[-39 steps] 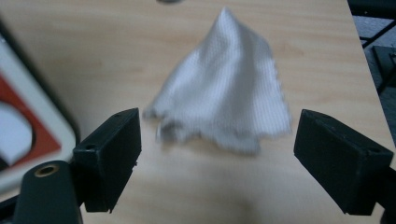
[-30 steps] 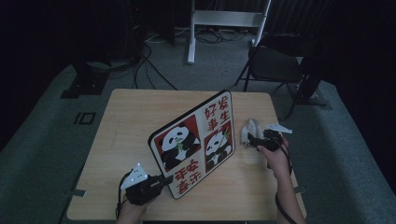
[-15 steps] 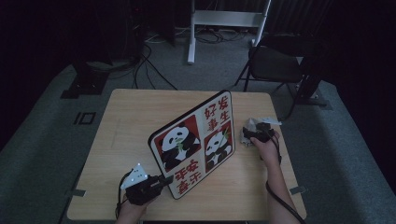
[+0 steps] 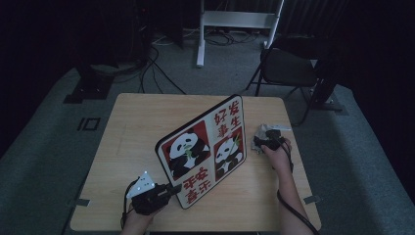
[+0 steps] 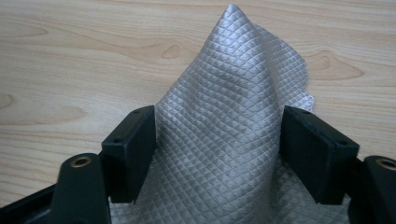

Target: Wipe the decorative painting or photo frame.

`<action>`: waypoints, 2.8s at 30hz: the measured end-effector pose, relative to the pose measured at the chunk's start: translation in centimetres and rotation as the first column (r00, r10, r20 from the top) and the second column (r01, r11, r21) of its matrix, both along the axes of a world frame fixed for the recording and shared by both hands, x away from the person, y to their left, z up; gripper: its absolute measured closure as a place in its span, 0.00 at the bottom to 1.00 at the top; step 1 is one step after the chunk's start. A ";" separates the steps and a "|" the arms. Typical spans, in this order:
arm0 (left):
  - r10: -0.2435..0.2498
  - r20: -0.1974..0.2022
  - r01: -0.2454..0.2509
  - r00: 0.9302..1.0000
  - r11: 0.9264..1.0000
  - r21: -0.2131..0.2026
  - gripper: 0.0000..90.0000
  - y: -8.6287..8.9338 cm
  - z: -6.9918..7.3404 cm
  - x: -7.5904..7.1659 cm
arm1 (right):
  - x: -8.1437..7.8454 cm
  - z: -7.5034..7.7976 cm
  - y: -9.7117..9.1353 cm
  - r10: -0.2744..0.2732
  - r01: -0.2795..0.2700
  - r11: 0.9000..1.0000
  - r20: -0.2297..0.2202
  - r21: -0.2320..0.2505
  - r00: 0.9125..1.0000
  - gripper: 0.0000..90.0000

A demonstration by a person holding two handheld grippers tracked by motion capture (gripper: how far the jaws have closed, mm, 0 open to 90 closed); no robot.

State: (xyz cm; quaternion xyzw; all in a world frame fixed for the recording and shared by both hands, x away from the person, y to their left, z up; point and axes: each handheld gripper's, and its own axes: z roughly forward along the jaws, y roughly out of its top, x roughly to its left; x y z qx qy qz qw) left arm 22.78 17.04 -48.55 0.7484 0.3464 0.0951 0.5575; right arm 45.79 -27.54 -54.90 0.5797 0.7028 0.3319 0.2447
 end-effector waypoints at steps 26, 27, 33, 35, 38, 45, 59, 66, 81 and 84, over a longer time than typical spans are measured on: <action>0.001 0.001 -0.001 1.000 1.000 0.005 0.88 0.0 0.0 0.0 | -3.4 2.9 -1.5 0.020 -0.018 0.993 -0.018 0.115 1.000 0.88; 0.002 0.001 -0.002 1.000 1.000 0.005 0.88 0.0 0.0 -0.1 | -3.7 3.1 -1.6 0.015 -0.014 0.992 -0.006 0.127 1.000 0.88; 0.002 0.001 -0.002 1.000 1.000 0.006 0.88 0.0 0.0 0.0 | -5.6 4.8 -2.5 0.015 -0.022 0.988 0.049 0.155 0.999 0.88; 0.001 0.002 -0.001 1.000 1.000 0.006 0.88 0.0 0.0 0.0 | -6.2 5.5 -2.6 0.021 -0.032 0.987 0.069 0.159 0.997 0.88; 0.001 0.000 -0.001 1.000 1.000 0.007 0.88 0.0 0.0 0.0 | -7.0 6.8 -2.7 0.033 -0.049 0.985 0.103 0.166 0.994 0.88; 0.004 -0.002 -0.004 1.000 1.000 0.006 0.88 -0.1 0.0 0.0 | -8.9 10.8 -2.3 0.073 -0.110 0.977 0.195 0.185 0.978 0.88; 0.004 0.000 -0.004 1.000 1.000 0.002 0.88 -0.2 0.0 -0.2 | -10.3 15.7 -0.4 0.132 -0.207 0.954 0.317 0.216 0.939 0.87; -0.002 -0.003 0.002 1.000 1.000 0.002 0.88 -0.2 0.0 -0.1 | -10.6 17.8 1.0 0.164 -0.255 0.943 0.370 0.212 0.914 0.87; -0.001 -0.003 0.001 1.000 1.000 0.000 0.88 -0.2 0.0 -0.3 | -10.5 21.8 5.2 0.264 -0.399 0.892 0.473 0.213 0.841 0.87; -0.005 -0.003 0.005 1.000 1.000 0.002 0.88 -0.2 0.0 -0.3 | -10.1 22.1 6.1 0.268 -0.406 0.891 0.485 0.205 0.833 0.87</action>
